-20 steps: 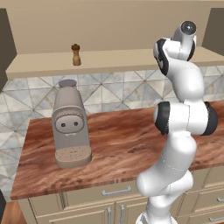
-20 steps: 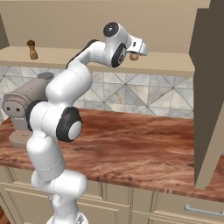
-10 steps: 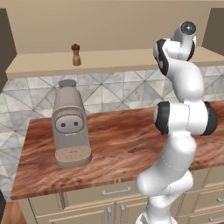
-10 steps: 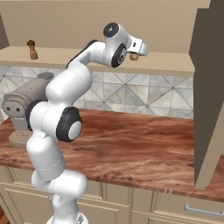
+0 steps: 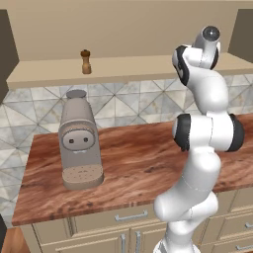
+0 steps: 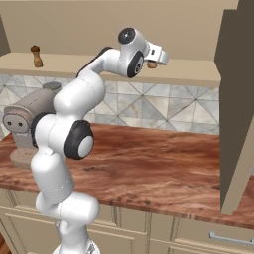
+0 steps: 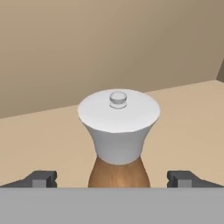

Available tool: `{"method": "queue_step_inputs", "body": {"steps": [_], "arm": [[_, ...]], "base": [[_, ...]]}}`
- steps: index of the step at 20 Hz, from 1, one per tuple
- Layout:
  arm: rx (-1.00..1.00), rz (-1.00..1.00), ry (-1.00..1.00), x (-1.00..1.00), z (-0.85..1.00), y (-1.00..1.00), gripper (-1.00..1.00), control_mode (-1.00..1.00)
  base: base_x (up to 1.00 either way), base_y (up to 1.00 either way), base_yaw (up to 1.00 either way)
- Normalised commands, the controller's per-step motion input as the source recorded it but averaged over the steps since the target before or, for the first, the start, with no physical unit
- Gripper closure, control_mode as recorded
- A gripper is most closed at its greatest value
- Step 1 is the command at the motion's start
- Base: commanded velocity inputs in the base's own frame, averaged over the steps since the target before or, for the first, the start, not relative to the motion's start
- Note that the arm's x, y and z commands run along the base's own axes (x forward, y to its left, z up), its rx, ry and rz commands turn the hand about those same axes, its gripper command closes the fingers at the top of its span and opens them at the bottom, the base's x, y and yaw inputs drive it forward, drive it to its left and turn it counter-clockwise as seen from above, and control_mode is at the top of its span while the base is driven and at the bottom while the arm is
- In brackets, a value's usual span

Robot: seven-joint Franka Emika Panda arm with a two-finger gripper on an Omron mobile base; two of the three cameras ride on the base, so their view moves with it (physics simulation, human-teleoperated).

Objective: Take 2 condiments from the cabinet and move them on the counter near the stove.Make sure the condiments are lined up with each other, next to each other.

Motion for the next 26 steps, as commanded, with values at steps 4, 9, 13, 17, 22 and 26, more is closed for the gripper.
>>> {"method": "queue_step_inputs", "body": {"steps": [4,9,13,17,22,26], "arm": [[0.0,0.0,0.0,0.09,-0.01,-0.05,-1.0,-1.0],[0.0,0.0,0.0,0.05,-0.03,-0.03,1.0,-1.0],[0.0,0.0,0.0,0.0,0.0,-0.01,1.0,-1.0],[0.0,0.0,0.0,0.0,0.0,0.0,1.0,-1.0],[0.0,0.0,-0.01,-0.08,0.0,0.0,1.0,-1.0],[0.0,0.04,-0.07,-0.55,0.0,0.04,1.0,-1.0]], "base": [[0.0,0.0,0.0],[0.0,0.0,0.0],[0.0,0.0,0.0],[0.0,0.0,0.0],[0.0,0.0,0.0],[0.0,0.0,0.0]]}}
